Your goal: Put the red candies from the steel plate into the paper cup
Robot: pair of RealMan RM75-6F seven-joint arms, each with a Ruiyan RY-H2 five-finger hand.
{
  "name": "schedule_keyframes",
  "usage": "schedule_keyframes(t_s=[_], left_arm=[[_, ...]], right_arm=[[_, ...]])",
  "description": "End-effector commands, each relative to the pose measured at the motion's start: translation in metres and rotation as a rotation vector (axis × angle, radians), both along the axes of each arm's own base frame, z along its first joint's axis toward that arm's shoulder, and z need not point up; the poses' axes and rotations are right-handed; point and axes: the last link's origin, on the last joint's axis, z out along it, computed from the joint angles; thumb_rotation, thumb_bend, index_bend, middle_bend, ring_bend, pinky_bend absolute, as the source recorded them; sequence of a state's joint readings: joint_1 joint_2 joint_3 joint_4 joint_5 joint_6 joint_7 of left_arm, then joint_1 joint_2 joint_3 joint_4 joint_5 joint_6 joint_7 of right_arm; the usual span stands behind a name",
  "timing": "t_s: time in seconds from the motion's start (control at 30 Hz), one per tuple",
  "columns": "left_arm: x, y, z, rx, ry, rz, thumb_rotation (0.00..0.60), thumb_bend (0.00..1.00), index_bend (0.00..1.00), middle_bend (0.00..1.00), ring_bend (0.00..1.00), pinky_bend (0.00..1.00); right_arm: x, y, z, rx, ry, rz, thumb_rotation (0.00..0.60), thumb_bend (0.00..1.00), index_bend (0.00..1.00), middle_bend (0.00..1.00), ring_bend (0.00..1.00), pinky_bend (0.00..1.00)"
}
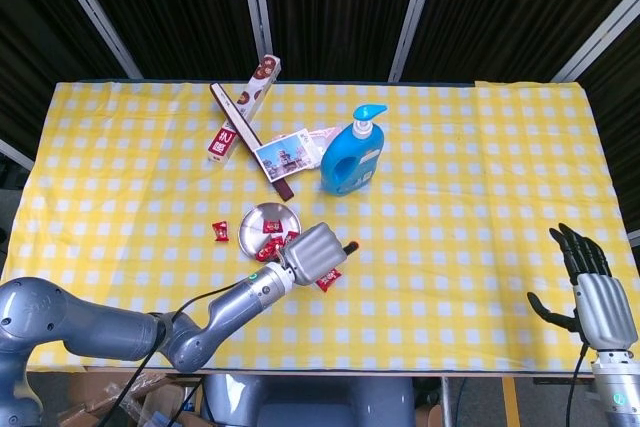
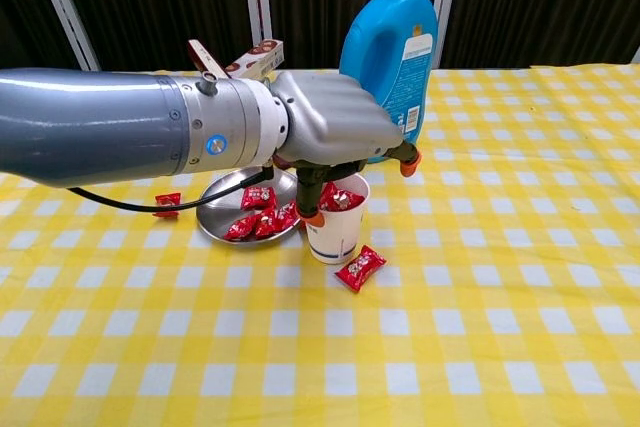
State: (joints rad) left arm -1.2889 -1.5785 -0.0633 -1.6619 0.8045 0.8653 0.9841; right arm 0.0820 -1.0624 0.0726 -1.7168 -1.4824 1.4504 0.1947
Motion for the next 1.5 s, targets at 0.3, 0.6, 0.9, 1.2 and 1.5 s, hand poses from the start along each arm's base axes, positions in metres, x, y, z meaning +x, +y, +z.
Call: schedule_keyframes(t_s=[0.3, 0.6, 0.9, 1.2, 1.5], left_arm=[[-0.006, 0.008, -0.001, 0.004, 0.031, 0.084, 0.6, 0.23, 0.23, 0.75, 0.89, 0.92], [-0.008, 0.007, -0.001, 0.006, 0.031, 0.106, 0.6, 0.29, 0.34, 0.76, 0.89, 0.92], [-0.002, 0.017, 0.006, 0.049, -0.014, 0.106, 0.6, 0.29, 0.34, 0.75, 0.89, 0.92], [0.006, 0.029, 0.007, 0.082, -0.06, 0.105, 0.6, 0.29, 0.34, 0.75, 0.89, 0.92], [0.005, 0.043, 0.008, 0.137, -0.06, 0.11, 0.6, 0.29, 0.34, 0.75, 0.89, 0.92]], right_arm=[[0.0, 0.0, 0.0, 0.001, -0.001, 0.001, 0.6, 0.34, 0.0, 0.0, 0.0, 0.0], [0.0, 0.0, 0.0, -0.002, -0.003, 0.001, 0.6, 0.34, 0.0, 0.0, 0.0, 0.0], [0.0, 0.0, 0.0, -0.002, -0.004, 0.0, 0.6, 0.34, 0.0, 0.0, 0.0, 0.0], [0.0, 0.0, 0.001, -0.001, -0.01, -0.001, 0.6, 0.34, 0.0, 0.0, 0.0, 0.0], [0.0, -0.001, 0.001, 0.002, -0.014, 0.0, 0.6, 0.34, 0.0, 0.0, 0.0, 0.0]])
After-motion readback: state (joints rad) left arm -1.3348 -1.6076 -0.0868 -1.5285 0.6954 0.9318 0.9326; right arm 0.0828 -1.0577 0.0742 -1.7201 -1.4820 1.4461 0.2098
